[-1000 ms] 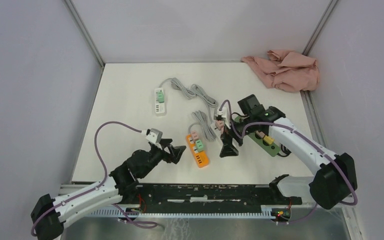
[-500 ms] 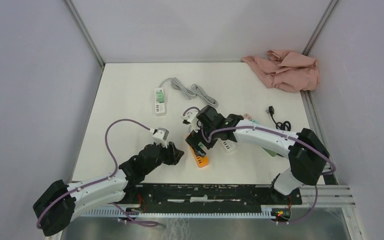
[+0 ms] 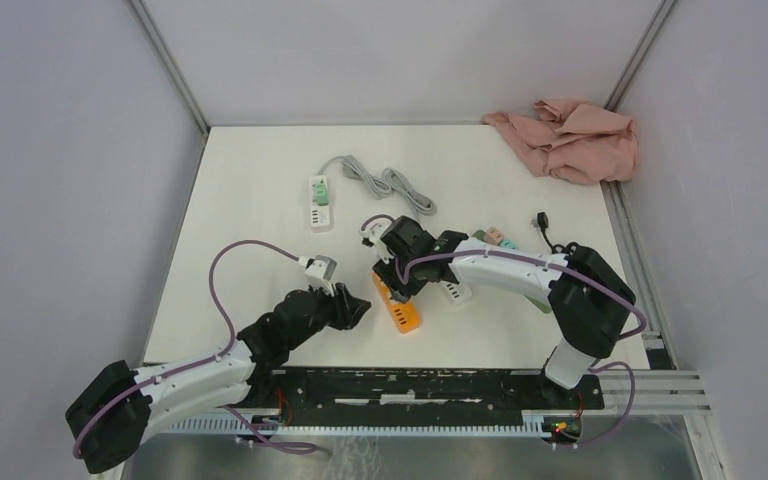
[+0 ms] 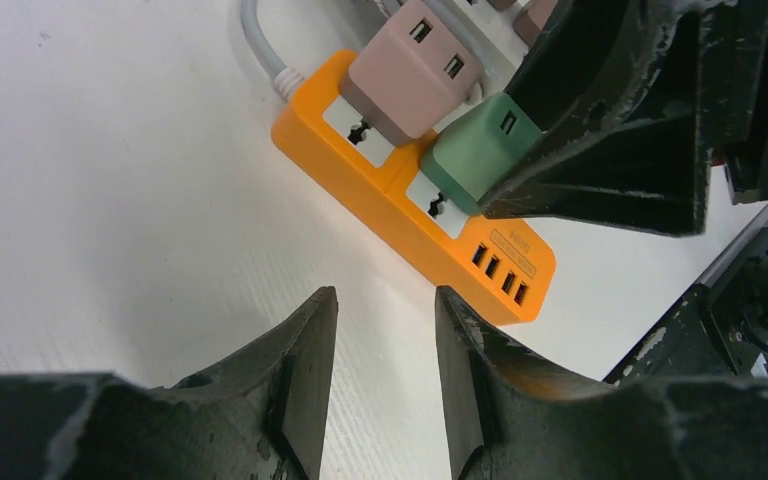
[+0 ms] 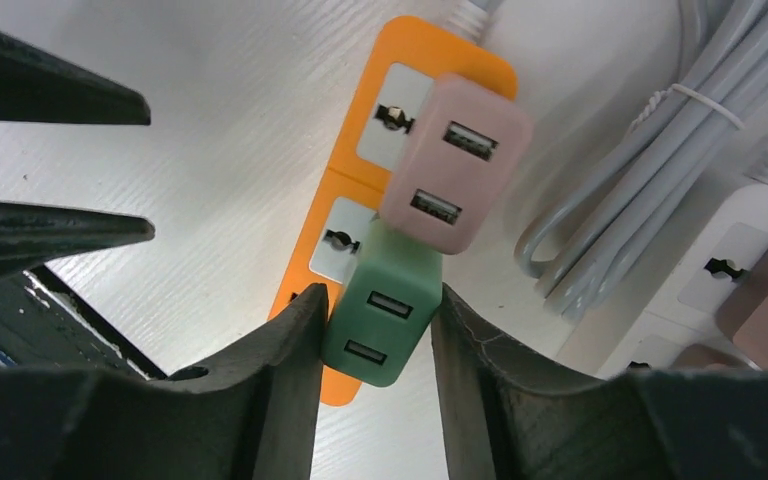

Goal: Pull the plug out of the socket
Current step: Remove the plug from the socket.

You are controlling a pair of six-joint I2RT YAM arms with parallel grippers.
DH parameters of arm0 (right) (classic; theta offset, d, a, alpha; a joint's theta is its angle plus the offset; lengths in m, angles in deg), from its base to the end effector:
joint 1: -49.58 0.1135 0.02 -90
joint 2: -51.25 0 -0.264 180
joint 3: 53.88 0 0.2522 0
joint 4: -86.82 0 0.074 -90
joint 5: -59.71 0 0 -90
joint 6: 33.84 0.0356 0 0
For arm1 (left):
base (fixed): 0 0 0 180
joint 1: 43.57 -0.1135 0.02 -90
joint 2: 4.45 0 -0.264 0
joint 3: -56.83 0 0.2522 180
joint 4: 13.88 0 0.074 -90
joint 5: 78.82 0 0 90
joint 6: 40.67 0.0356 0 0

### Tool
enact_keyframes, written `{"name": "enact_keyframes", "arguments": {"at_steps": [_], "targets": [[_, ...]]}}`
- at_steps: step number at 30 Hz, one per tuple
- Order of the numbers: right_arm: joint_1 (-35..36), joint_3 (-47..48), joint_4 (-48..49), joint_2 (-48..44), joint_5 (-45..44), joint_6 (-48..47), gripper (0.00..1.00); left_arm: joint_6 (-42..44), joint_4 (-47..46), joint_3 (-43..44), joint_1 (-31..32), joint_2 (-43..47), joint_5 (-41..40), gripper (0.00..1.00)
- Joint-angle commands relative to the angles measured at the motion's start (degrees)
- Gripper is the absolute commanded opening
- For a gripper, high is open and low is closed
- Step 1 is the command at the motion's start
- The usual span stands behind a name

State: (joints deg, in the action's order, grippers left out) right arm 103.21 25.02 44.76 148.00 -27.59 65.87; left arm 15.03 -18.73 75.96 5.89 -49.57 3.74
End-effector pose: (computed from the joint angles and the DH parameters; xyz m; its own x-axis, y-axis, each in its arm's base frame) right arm 0.2038 0.2796 0.2036 -0.6438 -0.5900 -0.4873 -0.7201 0.6826 0.1247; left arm 0.1090 -0.1204 0.1506 -0.5741 -0.1885 -0.7968 0.4256 0.7627 -0.4870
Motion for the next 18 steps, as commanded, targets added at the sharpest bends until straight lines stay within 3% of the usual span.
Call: {"name": "enact_keyframes", "arguments": {"at_steps": [1, 7, 13, 18], "targets": [[-0.3, 2.36, 0.77, -1.38, -1.72, -3.28, 0.4, -0.32, -3.77, 0.0, -0.32, 2.03, 2.49, 0.49], [-6.53, -0.1, -4.07, -5.33, 11.46, -15.27, 0.19, 2.3, -3.05, -0.59, -0.28, 6.35, 5.94, 0.55], [-14.65, -0.52, -16.77, -7.19, 30.52, -35.82, 0.15, 4.56, -6.8, -1.27, -0.28, 11.19, 9.32, 0.75], [-14.94, -3.22, -19.8, -9.6, 29.34, -45.53, 0.15, 5.01, -12.89, -1.4, -0.28, 11.31, 11.79, 0.83]]}}
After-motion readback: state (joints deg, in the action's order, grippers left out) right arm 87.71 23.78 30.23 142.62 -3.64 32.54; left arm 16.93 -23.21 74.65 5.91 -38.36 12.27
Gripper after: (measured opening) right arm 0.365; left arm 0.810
